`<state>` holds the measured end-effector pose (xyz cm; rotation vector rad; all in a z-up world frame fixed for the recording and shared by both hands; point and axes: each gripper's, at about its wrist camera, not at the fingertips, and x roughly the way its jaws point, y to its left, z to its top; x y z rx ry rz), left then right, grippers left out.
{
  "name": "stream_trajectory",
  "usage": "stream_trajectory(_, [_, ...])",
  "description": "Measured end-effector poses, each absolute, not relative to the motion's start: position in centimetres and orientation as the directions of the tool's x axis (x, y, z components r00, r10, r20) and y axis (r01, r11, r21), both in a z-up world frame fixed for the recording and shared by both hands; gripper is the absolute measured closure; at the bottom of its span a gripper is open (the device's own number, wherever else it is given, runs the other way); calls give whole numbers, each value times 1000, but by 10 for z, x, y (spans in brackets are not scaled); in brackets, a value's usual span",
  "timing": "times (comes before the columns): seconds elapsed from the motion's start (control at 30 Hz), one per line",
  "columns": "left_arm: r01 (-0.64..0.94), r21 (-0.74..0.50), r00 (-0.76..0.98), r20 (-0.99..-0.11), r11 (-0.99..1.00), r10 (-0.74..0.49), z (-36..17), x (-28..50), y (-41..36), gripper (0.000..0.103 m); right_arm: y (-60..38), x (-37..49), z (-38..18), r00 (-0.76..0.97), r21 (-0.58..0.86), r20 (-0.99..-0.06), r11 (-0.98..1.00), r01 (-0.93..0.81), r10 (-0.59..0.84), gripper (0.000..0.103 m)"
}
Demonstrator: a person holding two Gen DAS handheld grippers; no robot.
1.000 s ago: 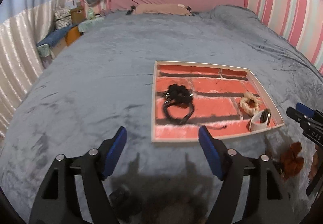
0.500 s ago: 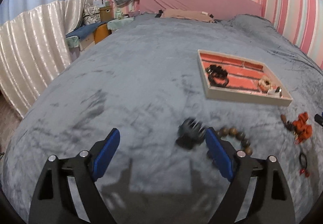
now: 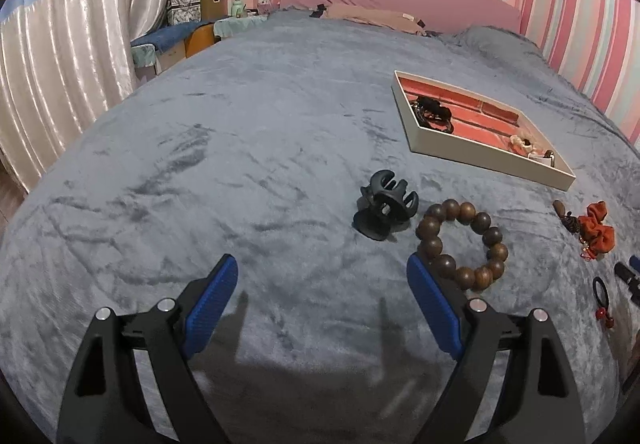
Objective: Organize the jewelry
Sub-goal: 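Move both tools back toward the claw clip and wooden pendant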
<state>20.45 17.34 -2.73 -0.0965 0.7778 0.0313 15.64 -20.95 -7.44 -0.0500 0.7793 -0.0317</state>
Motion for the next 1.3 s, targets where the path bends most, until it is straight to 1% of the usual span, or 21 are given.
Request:
stream_trajectory(0.37, [-60,-45,712,-703,997,11,-39,204,169,18,-209,154,-87,700,-47,-713,999,6,-38,20])
stream_trajectory(0.57, [-43,-52,701,-713,998,-7,-46,208,167,18,-207,157,-93,686,-52,-727,999,-3,-36,20])
stream_trajectory(0.8, [-52,-89,694,-720,995,-28,-50,214,174,18,-203,158,-97,679,-65,-733,998,-20,-34,22])
stream_trajectory(0.97, [-52,-78,694,-719,996,-20,-50,214,172,18,-201,158,-98,677,-61,-735,998,-21,-30,25])
stream_trajectory(1.23, [-51,-68,706,-709,996,-12,-44,214,170,18,-202,156,-92,694,-53,-720,998,-23,-23,27])
stream_trajectory(1.3, [-49,-66,704,-710,997,-13,-44,217,169,18,-201,159,-92,690,-53,-724,998,-28,-19,29])
